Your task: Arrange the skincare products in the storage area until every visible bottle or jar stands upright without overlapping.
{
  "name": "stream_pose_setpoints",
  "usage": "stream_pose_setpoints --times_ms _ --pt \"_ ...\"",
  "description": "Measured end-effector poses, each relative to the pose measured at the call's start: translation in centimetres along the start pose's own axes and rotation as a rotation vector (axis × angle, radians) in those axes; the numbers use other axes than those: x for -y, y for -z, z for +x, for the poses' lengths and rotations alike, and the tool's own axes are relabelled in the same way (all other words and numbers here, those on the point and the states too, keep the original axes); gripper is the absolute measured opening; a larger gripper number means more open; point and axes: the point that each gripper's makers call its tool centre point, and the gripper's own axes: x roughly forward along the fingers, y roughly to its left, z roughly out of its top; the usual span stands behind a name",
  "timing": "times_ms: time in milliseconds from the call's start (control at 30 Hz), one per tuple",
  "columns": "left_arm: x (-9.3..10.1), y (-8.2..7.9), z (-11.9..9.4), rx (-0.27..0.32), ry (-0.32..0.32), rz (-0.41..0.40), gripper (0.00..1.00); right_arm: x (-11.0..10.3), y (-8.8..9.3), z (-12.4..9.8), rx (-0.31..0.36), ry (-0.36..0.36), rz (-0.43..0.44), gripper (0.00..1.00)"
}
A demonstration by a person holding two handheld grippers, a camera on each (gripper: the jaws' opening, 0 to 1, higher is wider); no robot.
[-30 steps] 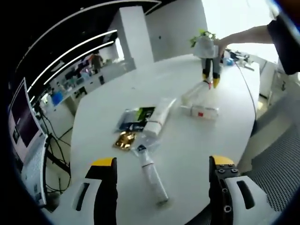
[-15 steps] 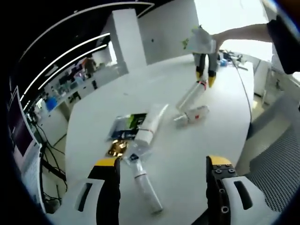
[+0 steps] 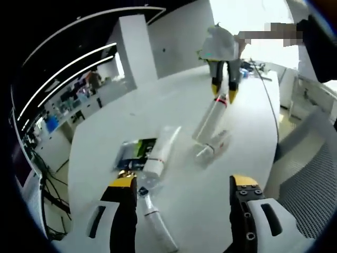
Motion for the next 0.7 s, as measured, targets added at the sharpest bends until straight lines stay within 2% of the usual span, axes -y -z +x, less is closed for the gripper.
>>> stream_pose_setpoints --times_ms 133,233,400,700 --pt "1.0 -0.9 1.2 0.03 0.041 0.018 0.64 -0.2 -0.4 -0.3 -0.023 0.008 -0.016 0.25" --pt "1.5 -1.7 1.8 0.056 0.053 0.04 0.57 -0.2 -0.8 -0.6 -0.031 0.008 -0.018 0.25" --pt "2.5 -2.3 3.3 0.05 0.1 0.057 0.6 -0.5 -1.3 -1.1 -0.057 0.013 -0.039 0.25" --pt "3.4 -3.4 4.9 0.089 0.153 0.086 0.57 -1.1 -2.3 -1.9 -0.089 0.024 -0.078 0.25"
